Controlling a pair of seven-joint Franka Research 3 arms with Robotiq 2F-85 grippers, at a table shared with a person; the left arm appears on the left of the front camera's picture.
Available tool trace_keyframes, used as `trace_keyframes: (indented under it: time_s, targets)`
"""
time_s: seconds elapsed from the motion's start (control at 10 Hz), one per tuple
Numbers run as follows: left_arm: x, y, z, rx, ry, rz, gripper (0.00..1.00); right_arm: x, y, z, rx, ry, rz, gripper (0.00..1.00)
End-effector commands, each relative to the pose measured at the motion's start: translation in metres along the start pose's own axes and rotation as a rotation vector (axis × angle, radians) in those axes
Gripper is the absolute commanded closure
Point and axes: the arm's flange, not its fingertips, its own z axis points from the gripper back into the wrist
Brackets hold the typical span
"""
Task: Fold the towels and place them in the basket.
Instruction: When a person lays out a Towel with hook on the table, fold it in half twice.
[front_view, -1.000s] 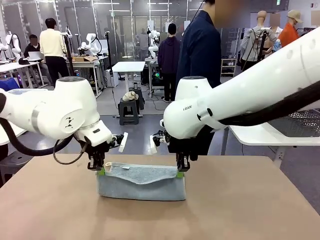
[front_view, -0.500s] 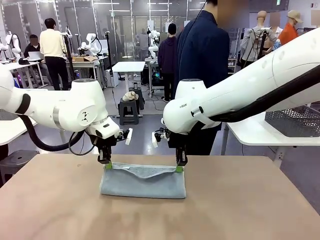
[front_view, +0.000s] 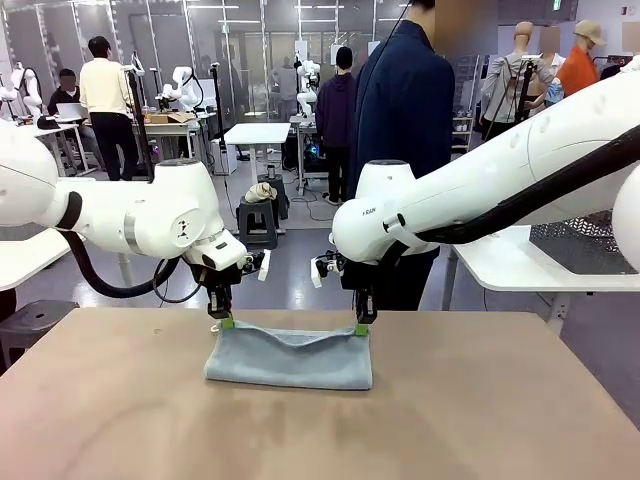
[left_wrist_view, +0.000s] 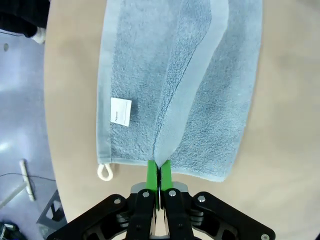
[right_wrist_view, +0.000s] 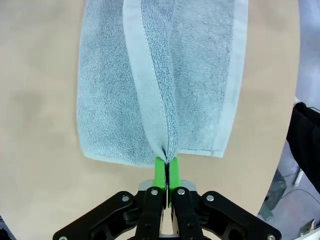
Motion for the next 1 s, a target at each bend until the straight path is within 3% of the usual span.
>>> trace_keyframes:
  time_s: [0.0,0.4,0.5,0.6,0.7,0.8,0.9]
  targets:
    - [0.003,0.014,-0.008,-0.015,0.004,-0.005,0.97,0.0,-0.011,-0.01,-0.005,0.006,0.022,0.96]
    - [0.001,0.017,-0.012,0.018,0.016,0.04,0.97,0.0,-0.015,-0.018,-0.006,-0.004,0.017,0.96]
    - [0.0,0.017,-0.011,0.03,0.016,0.049,0.93,-0.001,-0.016,-0.019,-0.008,0.002,0.014,0.82]
    - [-0.002,0.017,-0.01,0.038,0.014,0.058,0.77,-0.001,-0.017,-0.02,-0.009,0.012,0.01,0.77]
    - [-0.005,0.017,-0.009,0.05,0.01,0.069,0.73,-0.003,-0.018,-0.019,-0.017,0.017,0.007,0.62]
    - [-0.008,0.016,-0.007,0.067,0.004,0.079,0.57,-0.004,-0.017,-0.017,-0.031,0.018,0.004,0.57]
    - [-0.011,0.015,-0.002,0.091,-0.005,0.088,0.54,-0.006,-0.015,-0.013,-0.039,0.008,0.003,0.42]
